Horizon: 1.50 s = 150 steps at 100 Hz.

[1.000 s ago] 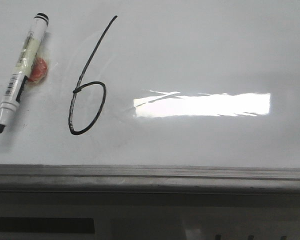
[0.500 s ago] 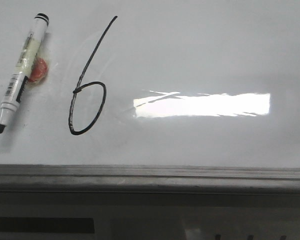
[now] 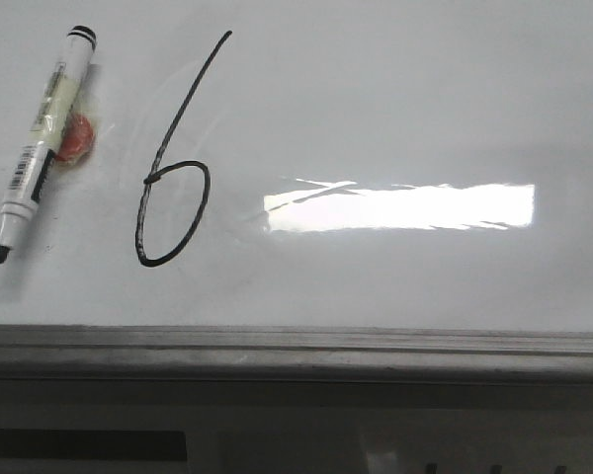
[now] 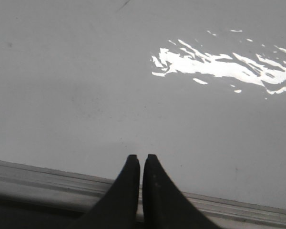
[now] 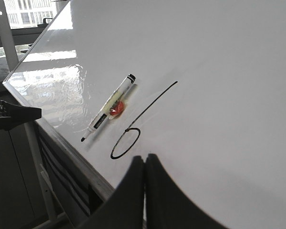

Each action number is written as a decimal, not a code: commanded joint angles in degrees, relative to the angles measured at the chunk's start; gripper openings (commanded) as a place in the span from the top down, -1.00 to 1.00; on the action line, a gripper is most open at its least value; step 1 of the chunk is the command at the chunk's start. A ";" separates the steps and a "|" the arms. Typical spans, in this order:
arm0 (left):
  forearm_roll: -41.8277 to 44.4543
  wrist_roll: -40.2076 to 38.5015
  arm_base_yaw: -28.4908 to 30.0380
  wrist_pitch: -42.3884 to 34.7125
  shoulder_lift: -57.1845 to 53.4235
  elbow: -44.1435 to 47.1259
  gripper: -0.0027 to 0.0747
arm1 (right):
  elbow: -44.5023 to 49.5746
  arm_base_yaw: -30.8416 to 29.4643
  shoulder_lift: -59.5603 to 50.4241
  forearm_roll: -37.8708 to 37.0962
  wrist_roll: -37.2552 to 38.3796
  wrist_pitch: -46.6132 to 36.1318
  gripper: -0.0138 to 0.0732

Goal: Write number 6 on whiteboard

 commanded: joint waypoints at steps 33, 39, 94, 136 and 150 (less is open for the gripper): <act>-0.34 -0.31 0.09 -2.45 -1.71 1.36 0.98 | -1.64 -0.40 0.33 -0.60 -0.28 -4.62 0.83; -0.34 -0.31 0.09 -2.45 -1.71 1.36 0.98 | -1.64 -0.40 0.33 -0.60 -0.28 -4.62 0.83; -0.34 -0.31 0.09 -2.45 -1.71 1.36 0.98 | -1.64 -0.40 0.33 -0.60 -0.28 -4.62 0.83; -0.34 -0.31 0.09 -2.45 -1.71 1.36 0.98 | -1.64 -0.53 0.33 -12.31 -0.28 -4.72 0.83; -0.34 -0.31 0.09 -2.45 -1.71 1.36 0.98 | -1.51 -2.12 0.33 -14.21 1.19 -4.72 0.83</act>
